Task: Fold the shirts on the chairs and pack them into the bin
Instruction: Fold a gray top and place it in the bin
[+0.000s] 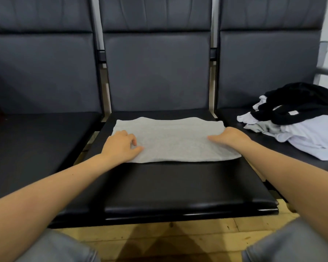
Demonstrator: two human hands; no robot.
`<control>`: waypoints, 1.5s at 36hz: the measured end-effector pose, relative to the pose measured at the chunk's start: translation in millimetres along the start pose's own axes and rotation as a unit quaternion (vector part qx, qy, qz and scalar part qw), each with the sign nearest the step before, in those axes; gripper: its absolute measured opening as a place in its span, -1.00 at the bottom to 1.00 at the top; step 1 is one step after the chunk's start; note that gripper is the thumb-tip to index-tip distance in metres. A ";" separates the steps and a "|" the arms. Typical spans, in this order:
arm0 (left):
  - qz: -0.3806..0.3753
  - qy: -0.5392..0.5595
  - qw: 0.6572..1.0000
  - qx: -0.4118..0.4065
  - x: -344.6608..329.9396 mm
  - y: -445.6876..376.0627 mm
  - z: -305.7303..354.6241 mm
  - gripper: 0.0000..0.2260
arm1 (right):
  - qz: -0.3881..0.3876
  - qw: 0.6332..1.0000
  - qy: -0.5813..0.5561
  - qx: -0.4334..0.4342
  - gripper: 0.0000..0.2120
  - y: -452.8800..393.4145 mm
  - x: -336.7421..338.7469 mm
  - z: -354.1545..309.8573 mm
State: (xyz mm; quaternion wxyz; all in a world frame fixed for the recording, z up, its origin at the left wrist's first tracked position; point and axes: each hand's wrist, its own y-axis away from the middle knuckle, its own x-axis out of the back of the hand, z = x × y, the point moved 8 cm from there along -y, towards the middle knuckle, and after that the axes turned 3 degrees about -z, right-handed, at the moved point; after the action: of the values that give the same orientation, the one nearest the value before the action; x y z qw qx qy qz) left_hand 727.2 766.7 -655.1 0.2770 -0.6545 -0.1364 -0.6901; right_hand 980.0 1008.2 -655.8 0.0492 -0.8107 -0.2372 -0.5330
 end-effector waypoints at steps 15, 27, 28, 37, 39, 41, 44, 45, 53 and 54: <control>-0.043 0.096 0.994 -0.032 -21.5 -32.5 0.1 -0.78 | -0.119 0.851 -0.489 -0.153 -0.68 -24.9 -35.2 -30.9; 0.014 0.331 0.941 0.074 -17.6 -42.0 -48.2 -0.74 | -0.099 0.933 -0.329 0.107 -0.84 -4.1 -34.8 -163.4; 0.015 0.330 0.941 0.076 -17.9 -41.2 -50.6 -0.74 | -0.116 0.943 -0.283 0.131 -0.89 4.3 -42.9 -171.8; -0.001 0.252 0.967 0.035 -19.5 -42.3 -35.7 -0.75 | -0.322 0.891 -0.250 0.201 -0.70 36.4 -85.3 -178.3; 0.000 0.238 0.971 0.032 -19.5 -41.7 -33.1 -0.75 | -0.249 0.900 -0.301 0.193 -0.75 22.3 -67.4 -169.3; -0.002 0.233 0.972 0.036 -22.3 -42.2 -33.0 -0.74 | -0.183 0.912 -0.325 0.172 -0.77 8.1 -54.4 -154.6; -0.003 0.222 0.974 0.044 -26.9 -43.5 -33.4 -0.72 | -0.116 0.940 -0.288 0.142 -0.81 -10.2 -47.0 -127.5; 0.001 0.219 0.975 0.046 -27.0 -43.1 -32.8 -0.73 | -0.100 0.950 -0.261 0.141 -0.83 -15.2 -46.7 -119.5; -0.023 0.253 0.962 0.099 -26.1 -49.7 -13.1 -0.51 | -0.102 0.973 -0.139 0.152 -0.62 -21.2 -67.0 -103.0; -0.038 0.263 0.958 0.108 -27.6 -54.4 -9.2 -0.50 | -0.096 0.975 -0.123 0.156 -0.58 -19.3 -69.1 -104.6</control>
State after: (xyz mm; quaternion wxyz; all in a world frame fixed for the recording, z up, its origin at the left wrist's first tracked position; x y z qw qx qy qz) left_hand 688.8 811.3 -673.6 0.3456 -0.4104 -0.1575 -0.8291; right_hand 861.5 967.5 -675.8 0.0942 -0.8259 -0.3986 -0.3875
